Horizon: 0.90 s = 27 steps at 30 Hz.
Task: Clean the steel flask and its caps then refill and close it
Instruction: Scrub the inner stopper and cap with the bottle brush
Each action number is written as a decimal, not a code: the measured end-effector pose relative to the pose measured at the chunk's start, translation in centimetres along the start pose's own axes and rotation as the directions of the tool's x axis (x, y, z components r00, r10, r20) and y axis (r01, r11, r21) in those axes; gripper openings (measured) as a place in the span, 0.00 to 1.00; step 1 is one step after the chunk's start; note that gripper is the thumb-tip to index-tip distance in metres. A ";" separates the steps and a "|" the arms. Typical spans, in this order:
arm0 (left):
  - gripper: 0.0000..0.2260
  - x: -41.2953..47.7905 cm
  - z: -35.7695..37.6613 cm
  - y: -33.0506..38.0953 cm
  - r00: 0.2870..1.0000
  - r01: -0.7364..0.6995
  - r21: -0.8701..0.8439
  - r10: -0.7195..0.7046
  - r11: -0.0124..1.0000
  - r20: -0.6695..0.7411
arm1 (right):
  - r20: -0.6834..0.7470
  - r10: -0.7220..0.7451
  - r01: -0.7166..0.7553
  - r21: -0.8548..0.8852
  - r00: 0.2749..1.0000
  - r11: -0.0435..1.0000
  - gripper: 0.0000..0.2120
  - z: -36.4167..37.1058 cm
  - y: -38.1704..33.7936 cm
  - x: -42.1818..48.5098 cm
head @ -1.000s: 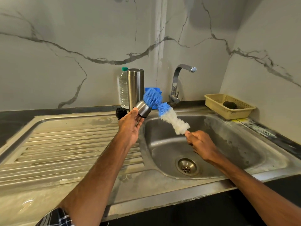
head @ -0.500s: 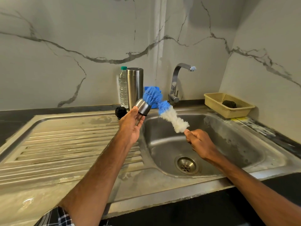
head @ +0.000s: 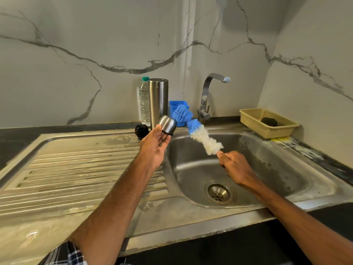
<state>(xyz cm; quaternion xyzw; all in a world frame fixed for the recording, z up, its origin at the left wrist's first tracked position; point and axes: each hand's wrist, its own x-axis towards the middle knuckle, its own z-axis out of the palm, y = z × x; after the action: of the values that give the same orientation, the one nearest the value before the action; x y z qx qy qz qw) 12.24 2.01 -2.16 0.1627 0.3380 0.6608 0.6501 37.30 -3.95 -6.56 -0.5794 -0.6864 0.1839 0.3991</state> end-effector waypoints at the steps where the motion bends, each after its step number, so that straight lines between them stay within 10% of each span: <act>1: 0.12 -0.1 0.1 -0.1 1.000 -0.002 0.011 0.002 1.000 0.005 | -0.002 -0.010 0.010 0.010 1.000 1.000 0.26 0.0 0.0 -0.1; 27: 0.04 -2.2 1.2 -1.5 0.972 -0.141 0.305 0.074 0.942 0.222 | -0.043 0.167 -0.171 -0.146 0.985 0.974 0.24 -0.2 -0.9 0.2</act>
<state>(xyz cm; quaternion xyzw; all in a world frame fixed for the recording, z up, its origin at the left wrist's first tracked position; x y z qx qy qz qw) 14.34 0.01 -1.76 0.3519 0.3609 0.6116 0.6098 36.91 -4.05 -5.75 -0.6668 -0.6403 0.1563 0.3479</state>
